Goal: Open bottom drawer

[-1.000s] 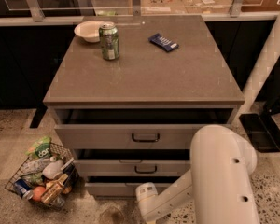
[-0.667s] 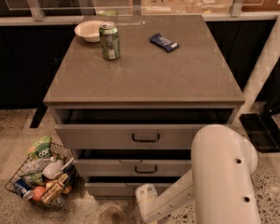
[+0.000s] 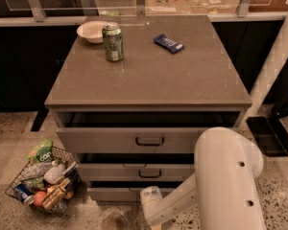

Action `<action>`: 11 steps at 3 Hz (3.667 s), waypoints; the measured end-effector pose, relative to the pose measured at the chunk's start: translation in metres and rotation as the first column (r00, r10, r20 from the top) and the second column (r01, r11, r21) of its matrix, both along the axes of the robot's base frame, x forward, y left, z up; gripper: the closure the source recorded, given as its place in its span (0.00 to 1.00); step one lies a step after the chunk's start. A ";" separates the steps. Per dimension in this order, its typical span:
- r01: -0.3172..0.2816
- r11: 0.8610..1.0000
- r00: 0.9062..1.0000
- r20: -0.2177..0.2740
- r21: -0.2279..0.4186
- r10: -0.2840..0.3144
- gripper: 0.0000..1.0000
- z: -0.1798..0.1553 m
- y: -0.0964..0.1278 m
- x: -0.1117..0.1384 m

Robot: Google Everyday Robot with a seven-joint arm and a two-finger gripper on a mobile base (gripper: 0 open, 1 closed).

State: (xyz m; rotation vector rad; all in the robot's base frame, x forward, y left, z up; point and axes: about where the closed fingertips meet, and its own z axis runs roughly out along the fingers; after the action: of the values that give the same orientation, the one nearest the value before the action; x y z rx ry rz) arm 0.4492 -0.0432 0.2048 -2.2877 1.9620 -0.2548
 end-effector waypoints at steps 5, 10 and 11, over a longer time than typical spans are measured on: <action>0.111 0.994 0.975 -0.193 -0.026 -0.114 0.00 0.004 0.017 -0.009; 0.123 0.991 0.963 -0.246 0.058 -0.105 0.00 -0.030 0.028 -0.022; 0.110 0.993 0.961 -0.261 0.050 -0.093 0.00 -0.037 0.029 -0.011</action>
Offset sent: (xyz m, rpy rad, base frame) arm 0.0080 0.0199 0.0094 0.0210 0.1835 -0.1131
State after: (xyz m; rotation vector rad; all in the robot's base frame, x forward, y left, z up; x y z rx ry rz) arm 0.4383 -0.0143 0.1678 -2.2812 2.1761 0.1033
